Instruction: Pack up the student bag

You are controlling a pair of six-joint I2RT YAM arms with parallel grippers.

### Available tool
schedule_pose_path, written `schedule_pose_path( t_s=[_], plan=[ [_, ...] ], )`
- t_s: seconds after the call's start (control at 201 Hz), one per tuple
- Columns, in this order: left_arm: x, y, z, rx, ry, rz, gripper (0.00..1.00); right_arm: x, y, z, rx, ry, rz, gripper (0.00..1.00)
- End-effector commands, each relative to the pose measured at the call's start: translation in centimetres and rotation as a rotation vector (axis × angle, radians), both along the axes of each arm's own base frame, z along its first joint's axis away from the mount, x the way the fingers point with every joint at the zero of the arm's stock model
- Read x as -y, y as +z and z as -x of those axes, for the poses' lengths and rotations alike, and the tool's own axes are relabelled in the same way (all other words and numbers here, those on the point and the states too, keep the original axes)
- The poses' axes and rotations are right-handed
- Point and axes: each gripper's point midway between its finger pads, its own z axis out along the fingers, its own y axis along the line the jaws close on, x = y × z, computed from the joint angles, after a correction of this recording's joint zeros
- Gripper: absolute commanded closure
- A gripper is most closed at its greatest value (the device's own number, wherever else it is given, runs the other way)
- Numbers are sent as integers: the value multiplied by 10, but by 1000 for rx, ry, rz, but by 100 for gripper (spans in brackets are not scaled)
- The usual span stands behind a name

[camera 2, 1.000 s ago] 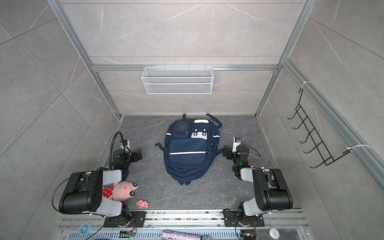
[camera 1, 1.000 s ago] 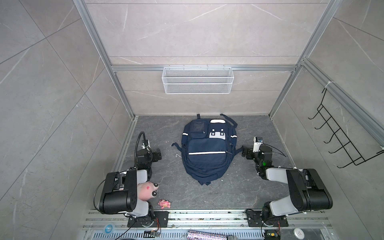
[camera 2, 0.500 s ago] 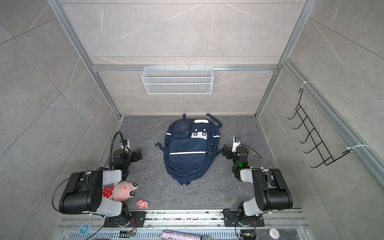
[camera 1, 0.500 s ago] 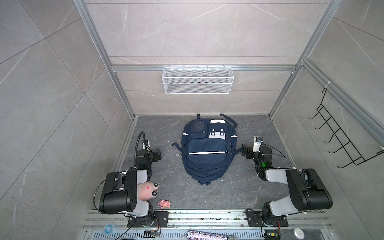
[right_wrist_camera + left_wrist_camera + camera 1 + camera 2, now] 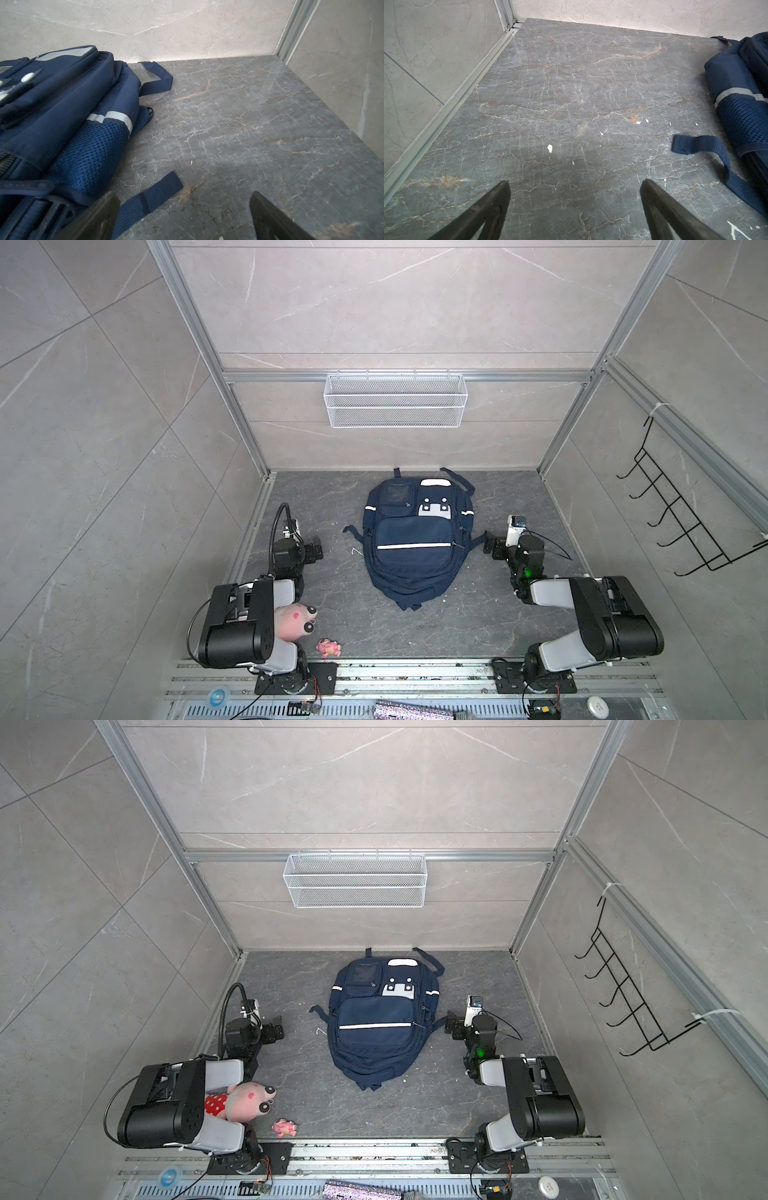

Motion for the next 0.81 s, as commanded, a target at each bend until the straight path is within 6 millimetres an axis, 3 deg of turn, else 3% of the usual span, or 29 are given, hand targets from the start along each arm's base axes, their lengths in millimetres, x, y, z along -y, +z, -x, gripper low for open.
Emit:
schedule_pose_path(
  t_s=[0.0,0.697,0.802],
  plan=[
    [-3,11,-6,53,9,-8,0,0,2,0,16,1,19,0],
    [-3,11,-6,53,10,-8,0,-1,2,-1,12,1,15,0],
    [-3,11,-6,54,9,-8,0,-31,7,9,64,234,-26,0]
  ],
)
